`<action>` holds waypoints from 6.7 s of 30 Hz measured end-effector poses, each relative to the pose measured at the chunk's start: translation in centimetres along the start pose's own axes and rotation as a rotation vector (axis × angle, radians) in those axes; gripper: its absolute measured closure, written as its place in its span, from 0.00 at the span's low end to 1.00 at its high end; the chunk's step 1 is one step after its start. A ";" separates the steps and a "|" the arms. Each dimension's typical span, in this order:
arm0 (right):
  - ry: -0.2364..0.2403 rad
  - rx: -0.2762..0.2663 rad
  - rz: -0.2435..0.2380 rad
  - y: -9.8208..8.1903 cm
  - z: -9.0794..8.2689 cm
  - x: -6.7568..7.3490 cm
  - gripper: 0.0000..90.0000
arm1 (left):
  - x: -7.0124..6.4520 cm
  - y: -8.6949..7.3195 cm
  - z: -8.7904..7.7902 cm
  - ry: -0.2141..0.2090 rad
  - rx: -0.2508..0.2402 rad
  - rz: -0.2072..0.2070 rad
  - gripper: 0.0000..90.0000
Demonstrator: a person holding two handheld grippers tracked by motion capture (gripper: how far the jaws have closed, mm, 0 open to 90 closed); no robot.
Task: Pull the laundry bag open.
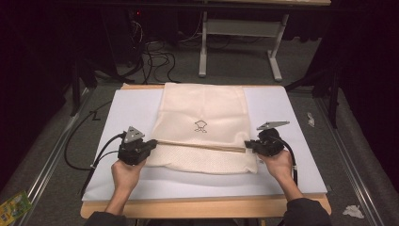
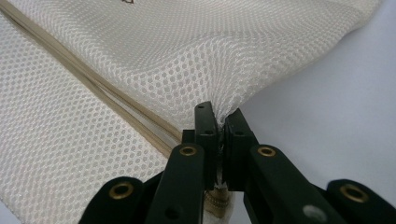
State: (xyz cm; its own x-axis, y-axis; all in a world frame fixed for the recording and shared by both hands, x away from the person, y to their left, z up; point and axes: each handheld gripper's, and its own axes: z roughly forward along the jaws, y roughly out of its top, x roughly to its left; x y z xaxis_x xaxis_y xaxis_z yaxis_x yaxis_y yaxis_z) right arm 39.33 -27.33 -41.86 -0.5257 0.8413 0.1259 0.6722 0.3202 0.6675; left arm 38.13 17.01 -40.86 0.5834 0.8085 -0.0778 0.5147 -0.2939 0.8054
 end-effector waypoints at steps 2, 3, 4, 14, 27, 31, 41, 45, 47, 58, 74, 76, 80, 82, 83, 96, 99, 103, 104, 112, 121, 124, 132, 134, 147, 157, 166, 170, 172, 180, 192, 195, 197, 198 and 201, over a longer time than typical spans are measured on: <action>0.001 -0.006 0.003 0.0 -0.1 -0.1 0.98 | 0.1 -0.1 -0.1 0.004 0.005 0.001 0.97; 0.003 -0.008 0.004 0.0 -0.1 -0.1 0.98 | 0.1 -0.1 -0.1 0.006 0.009 0.002 0.97; 0.002 -0.006 -0.002 0.0 -0.1 -0.1 0.98 | 0.1 -0.1 -0.1 0.009 0.010 0.002 0.97; -0.008 -0.048 -0.023 0.5 -0.7 0.1 0.98 | 0.3 -0.2 -0.1 0.008 0.011 -0.006 0.97; -0.022 -0.057 -0.040 0.4 -0.9 0.0 0.98 | 1.7 -0.8 0.2 0.041 0.045 -0.049 0.97; -0.024 -0.052 -0.040 0.4 -0.8 0.0 0.98 | 1.7 -0.9 0.2 0.039 0.046 -0.047 0.97; -0.027 -0.056 -0.029 0.4 -0.9 -0.2 0.98 | 1.6 -1.1 0.1 0.024 0.048 -0.049 0.97; -0.031 -0.057 -0.024 0.4 -0.9 -0.3 0.98 | 1.6 -1.3 0.0 0.035 0.055 -0.052 0.97; -0.044 -0.053 -0.030 0.4 -0.8 -0.3 0.98 | 1.9 -1.4 -0.2 0.025 0.055 -0.065 0.97; -0.050 -0.059 -0.012 0.1 -0.9 -0.3 0.98 | 1.4 -1.2 -0.9 0.047 0.081 -0.059 0.97; -0.012 -0.002 0.055 -1.3 -0.6 -1.2 0.97 | 0.8 -2.2 0.1 -0.006 0.137 -0.068 0.97; -0.010 0.000 0.057 -1.4 -0.5 -1.3 0.97 | 0.8 -2.2 0.1 -0.010 0.138 -0.068 0.97; -0.001 -0.003 0.069 -1.6 -0.3 -1.5 0.96 | 0.9 -2.1 0.0 -0.013 0.132 -0.075 0.97; -0.003 0.003 0.064 -1.7 -0.2 -1.4 0.96 | 0.8 -2.3 0.3 -0.006 0.144 -0.066 0.96; -0.004 0.006 0.062 -1.8 -0.1 -1.4 0.96 | 0.8 -2.3 0.4 -0.003 0.153 -0.060 0.96; 0.000 0.045 0.090 -3.1 1.3 -1.8 0.85 | 0.8 -3.3 1.7 -0.008 0.165 -0.064 0.94; -0.025 0.043 0.080 -3.3 1.3 -1.7 0.78 | 0.7 -3.5 1.7 0.015 0.161 -0.046 0.90; -0.060 0.025 0.079 -3.1 1.0 -1.7 0.67 | 0.8 -3.4 1.1 0.015 0.119 -0.050 0.81; -0.070 0.021 0.077 -3.1 0.8 -1.7 0.64 | 0.9 -3.4 0.9 0.013 0.106 -0.048 0.80; -0.108 -0.088 0.084 -3.3 -0.9 -1.9 0.62 | 1.7 -3.1 -0.3 -0.009 0.038 -0.064 0.74; -0.117 -0.157 0.103 -3.8 -2.3 -2.5 0.62 | 2.8 -3.0 -1.9 0.025 -0.037 -0.080 0.64; -0.127 -0.179 0.113 -4.1 -2.9 -3.0 0.62 | 3.3 -3.2 -2.3 0.042 -0.056 -0.092 0.62; -0.153 -0.232 0.152 -5.1 -4.3 -4.2 0.63 | 4.5 -3.6 -3.0 0.078 -0.090 -0.121 0.61; -0.157 -0.241 0.166 -5.3 -4.6 -4.5 0.63 | 4.7 -3.6 -3.0 0.087 -0.091 -0.127 0.60; -0.200 -0.265 0.226 -6.9 -4.6 -6.9 0.64 | 5.9 -3.7 -1.8 0.136 -0.086 -0.146 0.58; -0.219 -0.257 0.245 -7.6 -3.6 -7.4 0.64 | 6.1 -4.1 -0.1 0.166 -0.060 -0.139 0.58; -0.245 -0.242 0.248 -7.9 -2.7 -7.6 0.64 | 6.4 -4.2 1.4 0.192 -0.039 -0.131 0.57; -0.257 -0.237 0.237 -8.0 -2.5 -7.8 0.63 | 6.5 -4.2 2.0 0.201 -0.041 -0.128 0.57; -0.262 -0.233 0.244 -8.1 -2.3 -7.8 0.63 | 6.6 -4.2 2.3 0.203 -0.041 -0.134 0.56; -0.280 -0.240 0.236 -8.3 -1.6 -7.7 0.63 | 6.8 -4.8 3.5 0.220 -0.036 -0.146 0.57; -0.289 -0.249 0.222 -8.5 -1.3 -7.7 0.63 | 6.7 -5.3 4.2 0.252 -0.024 -0.127 0.56; -0.290 -0.246 0.233 -8.5 -1.3 -7.7 0.61 | 6.6 -5.4 4.5 0.257 -0.019 -0.118 0.55; -0.295 -0.244 0.231 -8.5 -1.2 -7.6 0.60 | 6.5 -5.4 4.4 0.257 -0.028 -0.113 0.56; -0.300 -0.237 0.228 -8.5 -1.2 -7.6 0.60 | 6.5 -5.4 4.4 0.255 -0.027 -0.110 0.56; -0.318 -0.222 0.206 -8.4 -1.0 -7.3 0.59 | 6.5 -5.5 4.4 0.252 -0.021 -0.111 0.55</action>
State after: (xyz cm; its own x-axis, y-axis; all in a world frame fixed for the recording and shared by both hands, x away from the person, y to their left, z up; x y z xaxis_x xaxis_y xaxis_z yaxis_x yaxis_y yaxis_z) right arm 37.00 -36.61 -47.66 -0.1829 0.9811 0.0638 0.5993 0.0598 0.7983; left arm 41.91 21.61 -48.37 0.3483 0.9372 -0.0198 0.5518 -0.1880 0.8125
